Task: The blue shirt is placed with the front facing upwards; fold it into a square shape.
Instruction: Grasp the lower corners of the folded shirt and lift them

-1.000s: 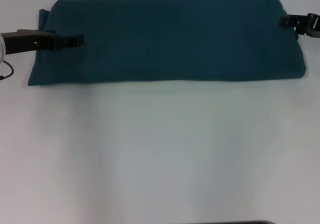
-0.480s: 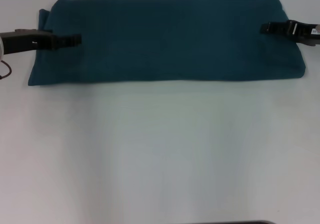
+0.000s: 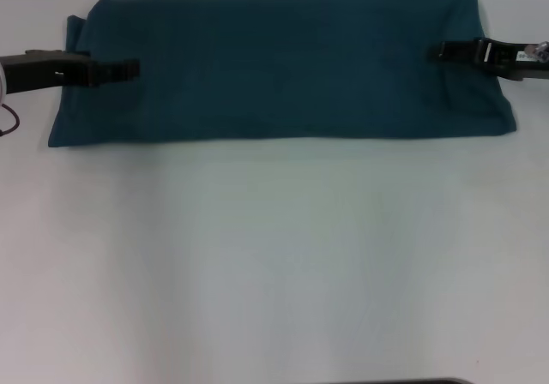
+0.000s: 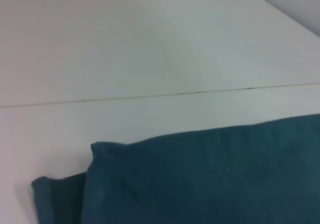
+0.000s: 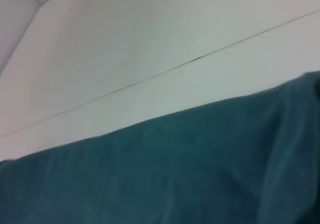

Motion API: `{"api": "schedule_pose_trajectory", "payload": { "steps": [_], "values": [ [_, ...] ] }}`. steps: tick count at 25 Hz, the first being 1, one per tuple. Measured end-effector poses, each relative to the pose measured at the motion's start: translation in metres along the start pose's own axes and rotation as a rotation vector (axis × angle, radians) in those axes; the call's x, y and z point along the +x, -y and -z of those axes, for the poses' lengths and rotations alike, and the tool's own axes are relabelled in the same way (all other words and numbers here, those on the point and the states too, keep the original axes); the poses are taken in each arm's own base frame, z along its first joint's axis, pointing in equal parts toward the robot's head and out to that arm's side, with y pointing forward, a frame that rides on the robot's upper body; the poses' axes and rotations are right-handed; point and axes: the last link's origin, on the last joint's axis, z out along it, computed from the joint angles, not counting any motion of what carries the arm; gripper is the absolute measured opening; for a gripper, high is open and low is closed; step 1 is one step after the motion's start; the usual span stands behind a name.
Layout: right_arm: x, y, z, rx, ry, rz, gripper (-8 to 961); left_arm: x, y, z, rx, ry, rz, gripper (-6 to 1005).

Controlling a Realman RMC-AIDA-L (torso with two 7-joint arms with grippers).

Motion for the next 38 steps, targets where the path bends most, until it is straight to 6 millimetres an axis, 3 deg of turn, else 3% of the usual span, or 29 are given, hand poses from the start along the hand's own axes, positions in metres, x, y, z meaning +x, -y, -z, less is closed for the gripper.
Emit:
{"api": "schedule_pose_trajectory", "payload": {
  "steps": [13, 38],
  "values": [
    [-0.011, 0.019, 0.03, 0.018, 0.093, -0.031, 701, -0.003, -0.001, 0.0, -0.005, 0.003, 0.007, 919],
    [-0.014, 0.013, 0.026, -0.002, 0.067, -0.023, 605, 0.0, -0.004, -0.003, -0.016, 0.003, 0.003, 921]
  ]
}}
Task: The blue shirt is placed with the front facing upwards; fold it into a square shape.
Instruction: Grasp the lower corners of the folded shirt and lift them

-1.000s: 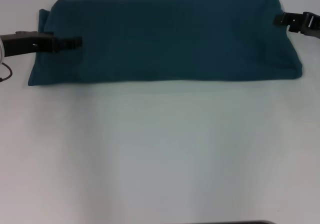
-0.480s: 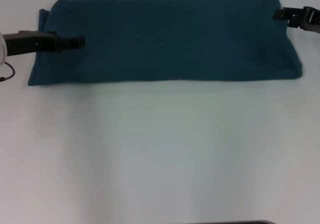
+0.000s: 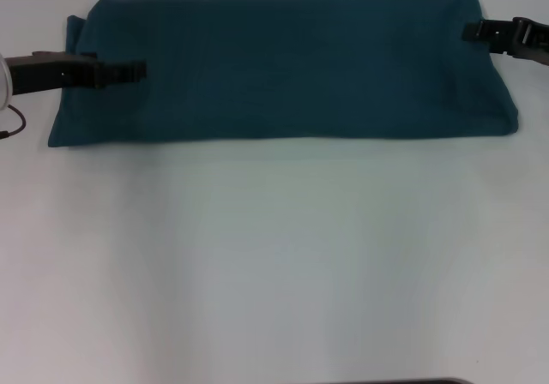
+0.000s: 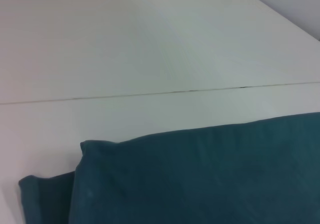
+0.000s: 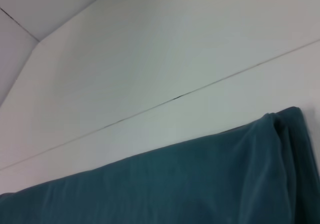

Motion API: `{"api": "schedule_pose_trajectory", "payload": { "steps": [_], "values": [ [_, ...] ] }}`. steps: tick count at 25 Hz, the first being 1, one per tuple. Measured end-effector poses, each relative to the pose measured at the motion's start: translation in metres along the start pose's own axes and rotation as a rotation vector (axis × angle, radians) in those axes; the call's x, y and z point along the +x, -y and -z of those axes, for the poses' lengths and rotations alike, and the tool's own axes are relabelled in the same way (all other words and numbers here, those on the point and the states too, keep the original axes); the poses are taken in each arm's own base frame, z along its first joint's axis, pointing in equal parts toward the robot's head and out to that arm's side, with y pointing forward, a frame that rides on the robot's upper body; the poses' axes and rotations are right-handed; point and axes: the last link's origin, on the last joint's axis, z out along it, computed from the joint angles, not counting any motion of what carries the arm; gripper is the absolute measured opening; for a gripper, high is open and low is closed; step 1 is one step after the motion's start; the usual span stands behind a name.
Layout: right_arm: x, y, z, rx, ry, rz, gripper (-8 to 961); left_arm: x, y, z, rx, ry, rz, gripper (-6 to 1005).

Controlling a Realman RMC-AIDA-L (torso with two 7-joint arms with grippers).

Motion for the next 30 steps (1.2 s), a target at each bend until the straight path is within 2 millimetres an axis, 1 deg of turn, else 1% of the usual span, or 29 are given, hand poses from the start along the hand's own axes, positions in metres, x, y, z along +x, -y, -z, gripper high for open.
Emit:
{"api": "schedule_pose_trajectory", "payload": {
  "steps": [7, 12, 21, 28, 30],
  "values": [
    [0.0, -0.002, -0.005, 0.009, 0.009, 0.004, 569, -0.001, 0.001, 0.001, 0.002, 0.002, 0.001, 920],
    [0.001, -0.001, -0.005, 0.011, 0.009, 0.006, 372, -0.003, 0.002, 0.002, 0.005, 0.003, 0.003, 920],
    [0.004, 0.001, -0.007, 0.023, -0.004, 0.004, 172, -0.003, 0.002, 0.002, 0.007, 0.002, 0.0, 919],
    [0.006, 0.008, 0.0, 0.035, 0.015, -0.017, 15, -0.003, 0.002, 0.002, 0.007, 0.002, -0.001, 920],
    [0.006, 0.012, 0.003, 0.042, 0.022, -0.025, 15, -0.003, 0.002, 0.002, 0.007, 0.002, 0.0, 921]
  ]
}}
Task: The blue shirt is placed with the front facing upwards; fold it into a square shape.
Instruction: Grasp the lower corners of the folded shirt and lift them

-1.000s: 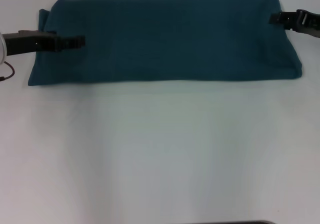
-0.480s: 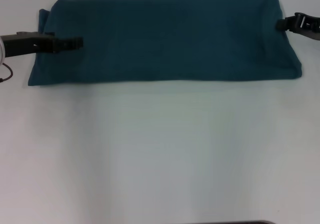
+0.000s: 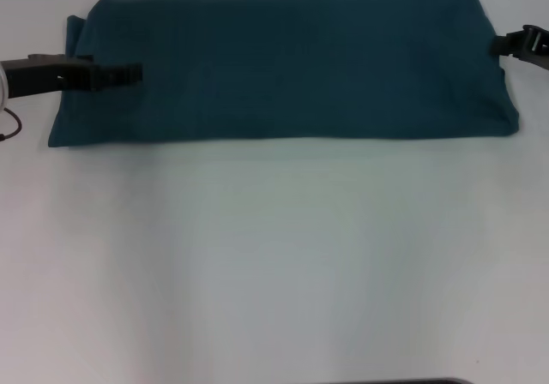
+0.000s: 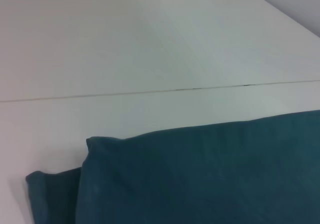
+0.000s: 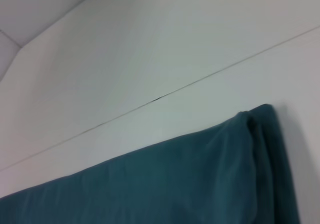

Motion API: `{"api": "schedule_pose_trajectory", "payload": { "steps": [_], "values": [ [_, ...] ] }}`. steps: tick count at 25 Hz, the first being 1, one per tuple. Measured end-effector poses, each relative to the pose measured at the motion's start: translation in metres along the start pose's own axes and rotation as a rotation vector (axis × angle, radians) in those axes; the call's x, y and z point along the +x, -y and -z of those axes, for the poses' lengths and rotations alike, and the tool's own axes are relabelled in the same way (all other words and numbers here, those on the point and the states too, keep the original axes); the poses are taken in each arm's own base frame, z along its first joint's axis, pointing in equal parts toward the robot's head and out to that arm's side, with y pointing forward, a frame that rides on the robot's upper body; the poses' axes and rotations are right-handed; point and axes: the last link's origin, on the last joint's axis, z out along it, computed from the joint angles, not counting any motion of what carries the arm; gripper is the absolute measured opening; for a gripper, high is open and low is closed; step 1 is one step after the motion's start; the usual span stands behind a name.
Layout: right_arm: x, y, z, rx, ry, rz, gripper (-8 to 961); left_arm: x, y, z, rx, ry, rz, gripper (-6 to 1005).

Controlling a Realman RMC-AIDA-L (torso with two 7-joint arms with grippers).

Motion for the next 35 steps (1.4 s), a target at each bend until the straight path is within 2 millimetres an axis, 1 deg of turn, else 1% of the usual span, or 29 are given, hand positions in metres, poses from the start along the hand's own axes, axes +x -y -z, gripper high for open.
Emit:
{"api": "schedule_pose_trajectory", "payload": {
  "steps": [7, 19, 24, 28, 34, 35],
  "values": [
    [-0.001, 0.011, 0.008, 0.027, 0.029, -0.025, 16, 0.0, -0.001, -0.001, -0.002, 0.001, 0.001, 920],
    [0.007, 0.021, 0.002, 0.096, 0.041, -0.043, 28, 0.001, -0.002, -0.002, -0.005, 0.001, 0.0, 920],
    [0.005, 0.025, 0.003, 0.119, 0.068, -0.053, 37, 0.0, -0.001, -0.001, -0.004, 0.002, 0.0, 920],
    [0.002, 0.024, 0.004, 0.114, 0.072, -0.048, 44, -0.001, -0.001, -0.001, -0.004, 0.003, 0.001, 920],
    [0.002, 0.017, 0.011, 0.043, 0.028, -0.028, 237, 0.0, 0.0, 0.0, -0.003, 0.004, 0.001, 921],
    [0.003, 0.016, 0.014, 0.028, 0.016, -0.021, 356, -0.001, 0.0, 0.001, -0.005, 0.007, 0.0, 921]
  ]
}}
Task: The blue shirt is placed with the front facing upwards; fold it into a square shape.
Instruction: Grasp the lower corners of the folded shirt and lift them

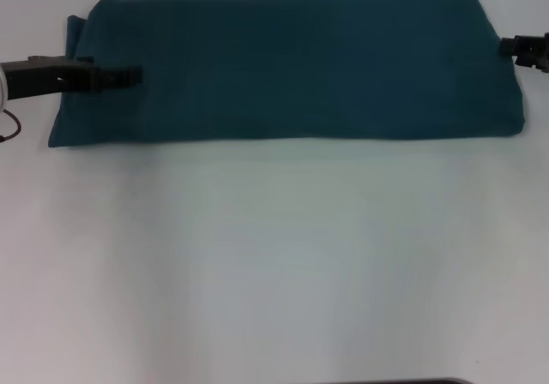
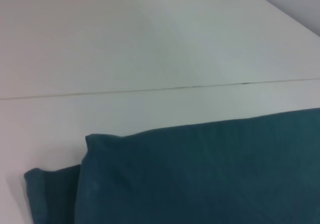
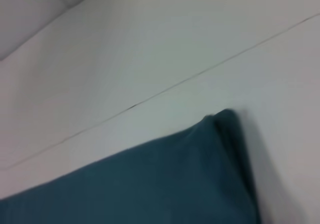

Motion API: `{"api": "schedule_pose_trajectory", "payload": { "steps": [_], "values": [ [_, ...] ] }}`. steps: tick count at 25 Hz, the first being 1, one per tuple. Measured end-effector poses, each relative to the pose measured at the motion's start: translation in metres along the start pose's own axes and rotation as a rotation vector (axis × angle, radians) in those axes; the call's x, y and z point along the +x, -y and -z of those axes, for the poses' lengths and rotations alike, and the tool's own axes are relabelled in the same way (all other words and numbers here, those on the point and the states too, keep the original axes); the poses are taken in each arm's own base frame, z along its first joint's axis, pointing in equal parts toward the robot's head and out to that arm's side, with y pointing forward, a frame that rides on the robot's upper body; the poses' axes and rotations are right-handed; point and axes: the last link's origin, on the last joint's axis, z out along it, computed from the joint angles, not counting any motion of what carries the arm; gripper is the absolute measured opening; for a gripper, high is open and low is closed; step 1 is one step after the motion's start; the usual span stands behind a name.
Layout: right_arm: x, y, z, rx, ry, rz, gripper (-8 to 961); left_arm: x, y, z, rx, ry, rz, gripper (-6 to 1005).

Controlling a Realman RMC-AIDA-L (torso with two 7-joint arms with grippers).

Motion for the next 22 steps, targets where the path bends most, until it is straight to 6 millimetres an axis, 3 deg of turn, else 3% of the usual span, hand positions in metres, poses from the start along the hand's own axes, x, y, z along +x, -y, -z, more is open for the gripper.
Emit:
{"api": "schedule_pose_trajectory", "payload": {
  "steps": [1, 6, 12, 16, 22],
  "values": [
    [0.002, -0.001, 0.003, -0.015, -0.013, 0.005, 475, 0.0, 0.0, 0.001, -0.003, 0.003, -0.001, 921],
    [0.014, 0.004, 0.026, -0.063, -0.069, 0.013, 473, -0.002, -0.001, 0.005, -0.021, 0.015, -0.002, 921],
    [0.032, 0.024, 0.049, -0.041, -0.105, -0.029, 470, -0.006, 0.001, 0.017, -0.027, 0.027, -0.009, 921],
    [0.035, 0.027, 0.05, -0.035, -0.105, -0.038, 468, -0.008, 0.003, 0.019, -0.024, 0.031, -0.01, 921],
    [0.032, 0.018, 0.036, -0.039, -0.114, -0.018, 465, -0.006, 0.004, 0.019, -0.018, 0.027, -0.012, 921]
  ]
}}
